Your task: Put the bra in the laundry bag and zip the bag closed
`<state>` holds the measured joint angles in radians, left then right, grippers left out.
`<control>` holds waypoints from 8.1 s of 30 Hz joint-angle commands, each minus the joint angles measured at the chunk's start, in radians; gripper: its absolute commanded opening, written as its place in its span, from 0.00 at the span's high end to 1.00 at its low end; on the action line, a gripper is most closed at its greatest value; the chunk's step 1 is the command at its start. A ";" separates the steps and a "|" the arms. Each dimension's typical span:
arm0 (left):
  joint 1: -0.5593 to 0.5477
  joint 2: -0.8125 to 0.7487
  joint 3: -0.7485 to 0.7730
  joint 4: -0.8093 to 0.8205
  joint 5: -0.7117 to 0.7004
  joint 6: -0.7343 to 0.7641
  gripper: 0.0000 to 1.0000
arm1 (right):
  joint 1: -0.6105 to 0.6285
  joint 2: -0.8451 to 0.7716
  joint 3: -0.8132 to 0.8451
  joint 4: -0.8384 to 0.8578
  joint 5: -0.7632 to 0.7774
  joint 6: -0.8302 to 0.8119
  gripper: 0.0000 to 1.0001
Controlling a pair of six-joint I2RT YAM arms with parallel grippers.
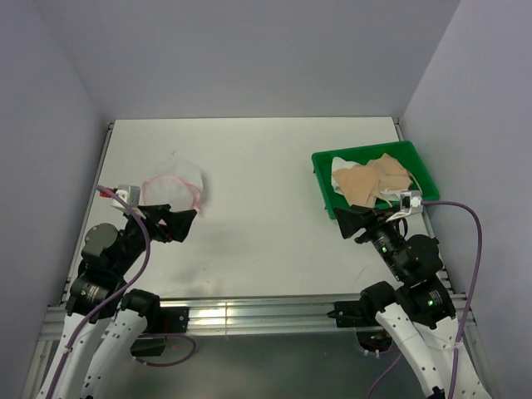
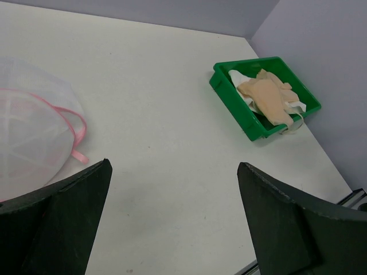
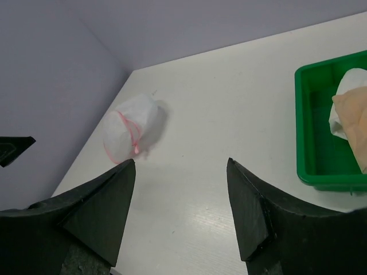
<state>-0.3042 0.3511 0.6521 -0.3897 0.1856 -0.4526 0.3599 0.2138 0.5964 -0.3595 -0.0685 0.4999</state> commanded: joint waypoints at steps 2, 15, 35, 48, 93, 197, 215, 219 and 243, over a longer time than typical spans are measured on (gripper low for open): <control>0.005 -0.021 0.043 0.015 -0.060 -0.001 0.01 | -0.003 -0.022 0.025 -0.013 -0.001 -0.023 0.28; 0.005 0.282 0.153 0.029 -0.210 -0.008 0.01 | -0.003 0.001 -0.059 0.118 -0.166 0.046 0.96; 0.566 0.748 0.101 0.161 -0.113 -0.040 0.22 | 0.017 0.091 -0.213 0.344 -0.350 0.071 0.86; 0.629 1.057 0.129 0.232 0.109 0.078 0.25 | 0.031 0.101 -0.227 0.350 -0.384 0.051 0.89; 0.004 0.272 -0.167 0.331 -0.283 -0.247 1.00 | 0.468 0.996 0.192 0.600 0.131 0.164 0.37; -0.035 0.675 0.636 -0.271 -0.377 0.023 1.00 | 0.668 1.190 0.780 0.045 0.411 -0.061 1.00; -0.027 0.615 0.239 -0.097 -0.281 -0.008 0.94 | 0.462 1.357 0.298 0.343 0.291 0.049 0.70; -0.027 0.609 0.248 -0.043 -0.227 0.008 0.83 | 0.449 1.233 0.283 0.288 0.323 0.022 0.22; -0.041 0.448 0.253 0.037 -0.021 0.023 0.36 | -0.070 1.315 0.424 -0.029 0.665 -0.219 0.53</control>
<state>-0.3378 0.8642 0.9375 -0.4129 0.1196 -0.4129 0.2996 1.5063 0.9627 -0.3569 0.5262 0.3099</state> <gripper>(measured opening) 0.627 0.469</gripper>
